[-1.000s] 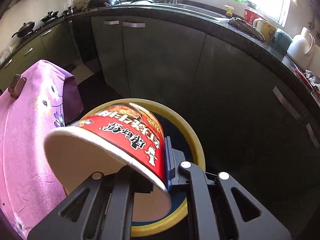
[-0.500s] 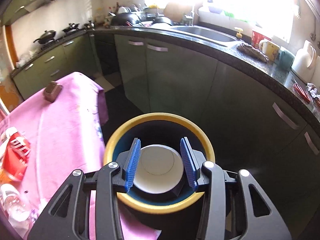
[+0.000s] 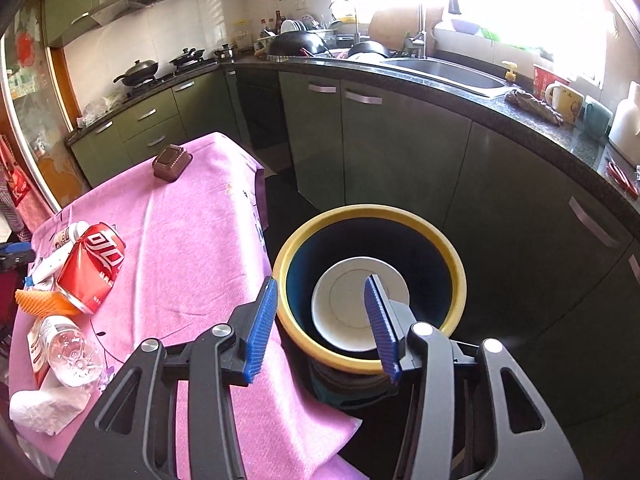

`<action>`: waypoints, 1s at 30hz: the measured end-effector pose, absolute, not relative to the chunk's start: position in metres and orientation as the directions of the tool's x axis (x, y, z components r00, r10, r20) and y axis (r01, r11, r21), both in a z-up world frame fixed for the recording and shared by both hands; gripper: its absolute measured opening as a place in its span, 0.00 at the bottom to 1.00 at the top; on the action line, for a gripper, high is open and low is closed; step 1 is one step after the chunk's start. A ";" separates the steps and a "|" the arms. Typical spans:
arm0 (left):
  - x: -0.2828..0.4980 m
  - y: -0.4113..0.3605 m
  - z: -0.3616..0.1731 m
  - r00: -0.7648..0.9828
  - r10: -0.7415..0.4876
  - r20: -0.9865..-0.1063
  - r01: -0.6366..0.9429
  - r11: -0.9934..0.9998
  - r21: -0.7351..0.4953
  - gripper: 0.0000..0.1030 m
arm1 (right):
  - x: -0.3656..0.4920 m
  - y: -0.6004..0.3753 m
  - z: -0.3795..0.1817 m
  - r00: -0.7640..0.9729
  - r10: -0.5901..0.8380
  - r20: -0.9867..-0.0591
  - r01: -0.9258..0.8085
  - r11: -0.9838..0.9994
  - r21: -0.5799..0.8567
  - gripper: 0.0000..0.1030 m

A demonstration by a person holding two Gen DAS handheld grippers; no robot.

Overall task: Collect trash
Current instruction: 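Grasp the white tube with the left gripper and carry it over the bin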

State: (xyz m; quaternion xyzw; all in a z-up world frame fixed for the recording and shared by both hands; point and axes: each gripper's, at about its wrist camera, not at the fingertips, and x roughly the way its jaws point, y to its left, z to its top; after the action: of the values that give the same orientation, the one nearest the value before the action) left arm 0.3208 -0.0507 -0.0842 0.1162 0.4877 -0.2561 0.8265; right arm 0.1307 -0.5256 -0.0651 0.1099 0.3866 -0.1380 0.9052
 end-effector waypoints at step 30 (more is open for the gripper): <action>0.342 -0.099 -0.112 0.231 -0.101 -0.968 0.587 0.808 0.056 0.22 | 0.129 -0.527 -0.082 0.667 -0.072 -0.742 0.290 0.942 0.169 0.48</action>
State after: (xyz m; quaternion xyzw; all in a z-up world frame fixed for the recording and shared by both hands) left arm 0.3417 -0.0990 -0.1123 0.2104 0.5766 -0.2275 0.7560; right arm 0.1294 -0.5267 -0.0823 0.1376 0.3955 -0.1001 0.9026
